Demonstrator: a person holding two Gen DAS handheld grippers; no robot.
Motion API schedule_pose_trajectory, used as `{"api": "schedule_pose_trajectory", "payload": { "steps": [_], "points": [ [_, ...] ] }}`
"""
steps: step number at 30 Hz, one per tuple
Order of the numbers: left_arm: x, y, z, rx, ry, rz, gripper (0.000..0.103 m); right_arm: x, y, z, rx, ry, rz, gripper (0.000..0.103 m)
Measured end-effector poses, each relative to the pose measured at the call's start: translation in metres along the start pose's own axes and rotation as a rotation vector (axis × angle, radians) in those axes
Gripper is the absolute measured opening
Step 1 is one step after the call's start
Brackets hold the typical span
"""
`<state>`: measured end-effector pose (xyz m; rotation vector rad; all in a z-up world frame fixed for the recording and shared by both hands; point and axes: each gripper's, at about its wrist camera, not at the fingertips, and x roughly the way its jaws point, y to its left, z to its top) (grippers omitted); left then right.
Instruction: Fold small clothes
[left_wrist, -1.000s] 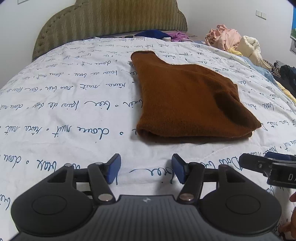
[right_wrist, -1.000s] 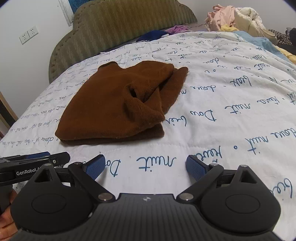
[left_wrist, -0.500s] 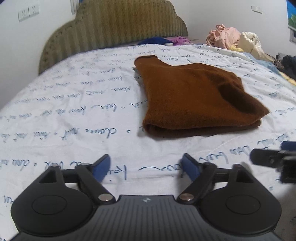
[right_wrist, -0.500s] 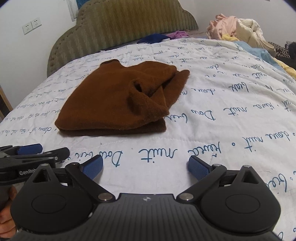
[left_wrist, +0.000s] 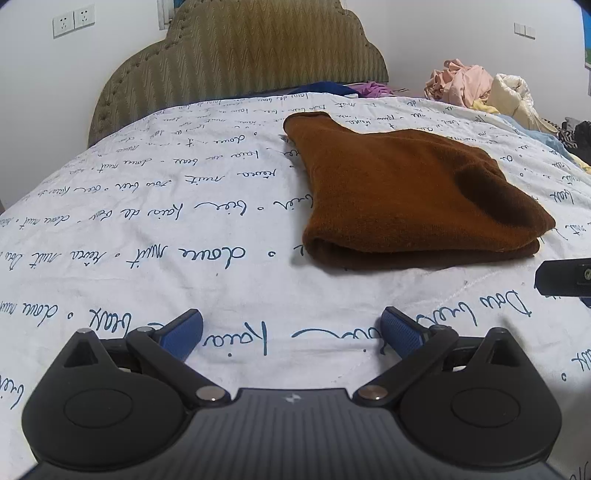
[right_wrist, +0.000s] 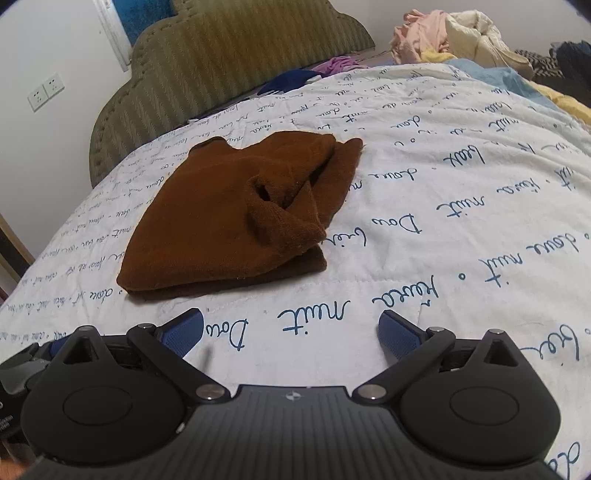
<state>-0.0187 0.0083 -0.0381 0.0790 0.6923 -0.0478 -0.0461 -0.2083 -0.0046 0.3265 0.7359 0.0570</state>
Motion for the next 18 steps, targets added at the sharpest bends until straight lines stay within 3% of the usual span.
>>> {"api": "schedule_pose_trajectory", "payload": {
  "steps": [18],
  "points": [
    [0.0013,0.0026,-0.0003,-0.011,0.003,-0.009,0.103,0.0035,-0.0058,0.009,0.09,0.0,0.012,0.101]
  ]
}}
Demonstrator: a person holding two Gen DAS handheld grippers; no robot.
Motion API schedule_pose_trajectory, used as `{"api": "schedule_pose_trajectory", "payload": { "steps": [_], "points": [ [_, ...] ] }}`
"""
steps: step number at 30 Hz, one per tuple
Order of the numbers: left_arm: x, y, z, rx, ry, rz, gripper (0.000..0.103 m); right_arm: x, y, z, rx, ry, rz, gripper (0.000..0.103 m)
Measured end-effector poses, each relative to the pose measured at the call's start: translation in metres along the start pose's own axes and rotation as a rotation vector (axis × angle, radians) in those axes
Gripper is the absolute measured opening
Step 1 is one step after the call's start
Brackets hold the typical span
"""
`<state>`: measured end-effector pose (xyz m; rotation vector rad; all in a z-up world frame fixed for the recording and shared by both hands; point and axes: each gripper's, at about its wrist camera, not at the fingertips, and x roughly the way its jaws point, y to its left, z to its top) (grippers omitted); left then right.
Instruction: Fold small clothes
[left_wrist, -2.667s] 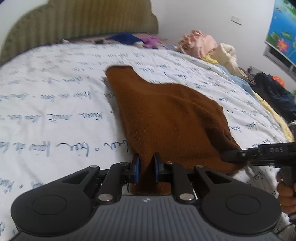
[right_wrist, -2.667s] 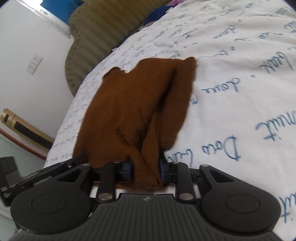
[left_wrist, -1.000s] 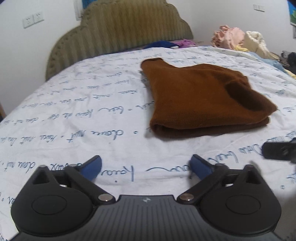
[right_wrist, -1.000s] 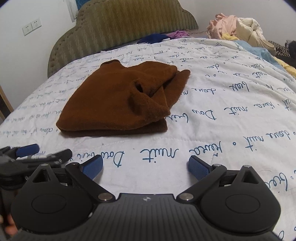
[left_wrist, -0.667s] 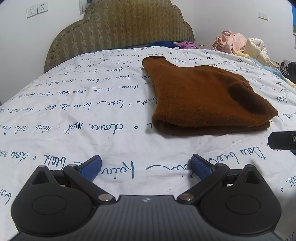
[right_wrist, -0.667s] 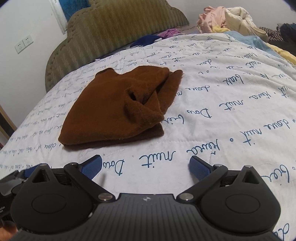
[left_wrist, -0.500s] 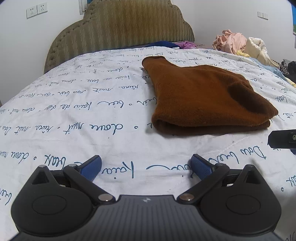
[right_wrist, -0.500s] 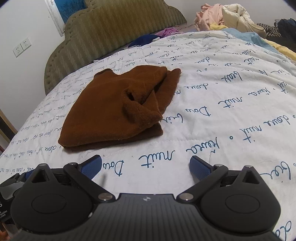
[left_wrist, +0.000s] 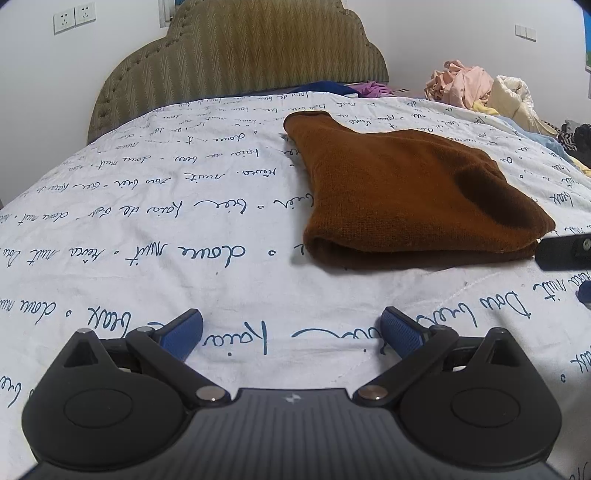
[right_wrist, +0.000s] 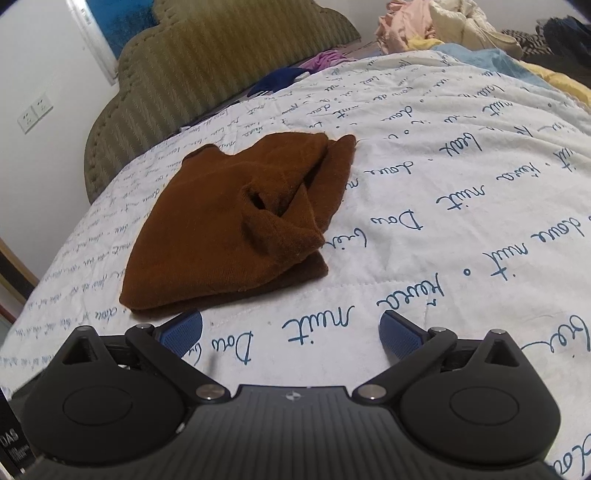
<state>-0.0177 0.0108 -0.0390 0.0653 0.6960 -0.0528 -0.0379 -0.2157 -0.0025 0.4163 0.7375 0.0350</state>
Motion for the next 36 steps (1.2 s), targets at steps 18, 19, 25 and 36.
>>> {"api": "schedule_pose_trajectory", "payload": {
  "steps": [18,19,25,36],
  "points": [
    [0.0,0.0,0.0,0.0,0.0,0.0,0.103,0.024,0.013,-0.015,-0.241,-0.098,-0.15,0.103],
    [0.0,0.0,0.0,0.0,0.0,0.0,0.103,0.025,0.013,-0.015,-0.239,-0.097,-0.149,0.103],
    [0.0,0.0,0.0,0.0,0.0,0.0,0.103,0.025,0.011,-0.015,-0.227,-0.1,-0.164,0.103],
    [0.0,0.0,0.0,0.001,0.0,0.001,0.103,0.025,0.013,-0.019,-0.244,-0.106,-0.187,0.103]
  ]
}}
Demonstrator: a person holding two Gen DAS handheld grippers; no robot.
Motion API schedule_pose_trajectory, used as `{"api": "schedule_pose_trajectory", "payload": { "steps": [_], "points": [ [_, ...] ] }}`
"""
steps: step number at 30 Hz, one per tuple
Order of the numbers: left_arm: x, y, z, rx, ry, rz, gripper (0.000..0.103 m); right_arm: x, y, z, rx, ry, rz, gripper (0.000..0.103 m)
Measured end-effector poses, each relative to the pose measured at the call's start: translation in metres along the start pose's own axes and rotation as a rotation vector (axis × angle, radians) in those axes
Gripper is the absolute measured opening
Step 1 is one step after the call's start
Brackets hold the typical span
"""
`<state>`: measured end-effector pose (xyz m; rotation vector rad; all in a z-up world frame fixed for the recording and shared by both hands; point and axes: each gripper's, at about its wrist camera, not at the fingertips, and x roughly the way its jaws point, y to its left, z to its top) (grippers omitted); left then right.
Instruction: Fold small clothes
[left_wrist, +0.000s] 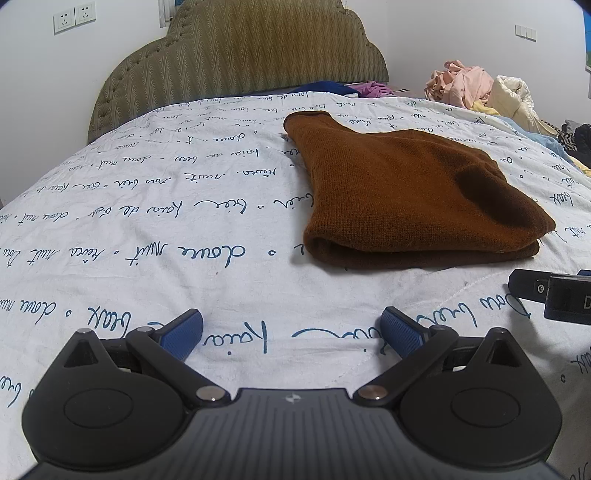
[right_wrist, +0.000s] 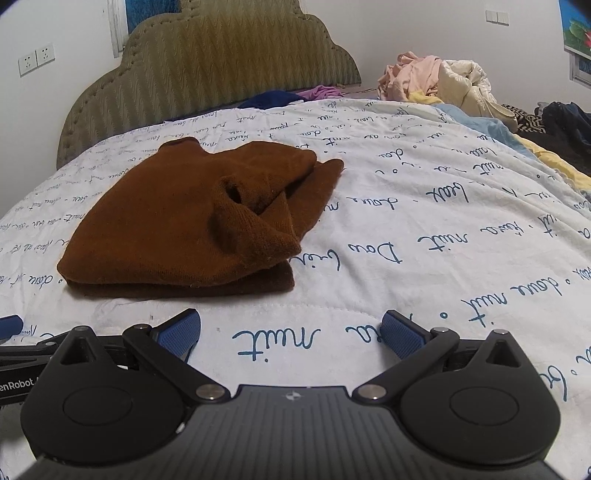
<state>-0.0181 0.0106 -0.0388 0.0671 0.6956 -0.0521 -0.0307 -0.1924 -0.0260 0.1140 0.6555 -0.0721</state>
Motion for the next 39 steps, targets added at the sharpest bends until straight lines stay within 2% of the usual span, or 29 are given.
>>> {"api": "schedule_pose_trajectory", "payload": {
  "steps": [23,26,31,35,39],
  "points": [
    [-0.002,-0.007,-0.001,-0.005,0.003,0.007,0.103,-0.009,0.004,-0.008,-0.031,0.003,-0.011,0.103],
    [-0.004,-0.003,0.002,-0.014,0.03,-0.006,0.103,-0.01,0.005,-0.008,-0.038,0.007,-0.008,0.103],
    [-0.006,0.004,0.016,0.008,0.134,-0.042,0.103,-0.019,0.007,-0.007,-0.035,0.011,0.013,0.103],
    [-0.014,0.01,0.018,-0.024,0.106,-0.039,0.103,-0.029,0.012,-0.006,-0.055,0.005,0.032,0.103],
    [-0.014,0.016,0.021,-0.05,0.11,-0.033,0.103,-0.036,0.019,-0.005,-0.08,-0.002,0.046,0.103]
  ]
}}
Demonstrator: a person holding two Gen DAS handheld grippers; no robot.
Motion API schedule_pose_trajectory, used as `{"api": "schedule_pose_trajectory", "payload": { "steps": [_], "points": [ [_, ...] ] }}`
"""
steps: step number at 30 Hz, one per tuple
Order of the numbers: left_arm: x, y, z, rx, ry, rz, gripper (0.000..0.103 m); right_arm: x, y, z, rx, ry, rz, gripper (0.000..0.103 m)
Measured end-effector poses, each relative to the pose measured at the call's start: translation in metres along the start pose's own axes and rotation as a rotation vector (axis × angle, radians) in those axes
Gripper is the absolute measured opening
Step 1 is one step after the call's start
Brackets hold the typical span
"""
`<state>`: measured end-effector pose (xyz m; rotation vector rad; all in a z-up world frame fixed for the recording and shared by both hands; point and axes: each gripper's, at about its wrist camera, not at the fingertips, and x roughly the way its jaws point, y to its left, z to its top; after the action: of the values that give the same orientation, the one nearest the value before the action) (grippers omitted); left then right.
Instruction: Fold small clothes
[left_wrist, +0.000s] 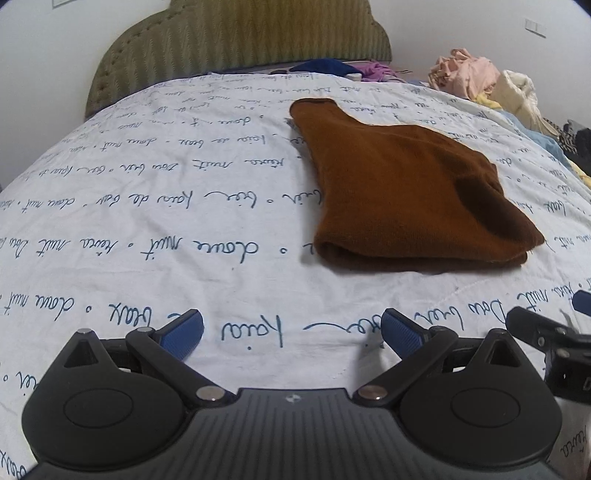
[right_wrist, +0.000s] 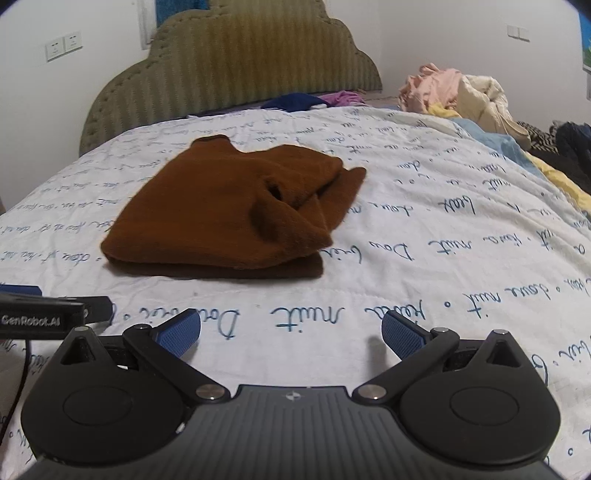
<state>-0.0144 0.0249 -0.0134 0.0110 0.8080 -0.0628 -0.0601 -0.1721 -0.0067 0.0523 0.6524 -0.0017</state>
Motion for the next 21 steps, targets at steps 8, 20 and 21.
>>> {"api": "schedule_pose_trajectory", "payload": {
  "steps": [8,20,21],
  "points": [
    [0.0027,0.0025,0.0005,-0.005,0.006,0.013,0.103,0.0021,0.0019,-0.0019,-0.001,0.015,0.005,0.103],
    [0.0029,0.0016,0.0006,-0.018,0.015,0.019,0.103,0.0039,-0.0001,-0.0055,0.001,0.027,0.005,0.103],
    [0.0029,0.0019,0.0005,-0.02,0.016,0.02,0.103,0.004,0.0001,-0.0058,0.0,0.028,0.005,0.103]
  ]
}}
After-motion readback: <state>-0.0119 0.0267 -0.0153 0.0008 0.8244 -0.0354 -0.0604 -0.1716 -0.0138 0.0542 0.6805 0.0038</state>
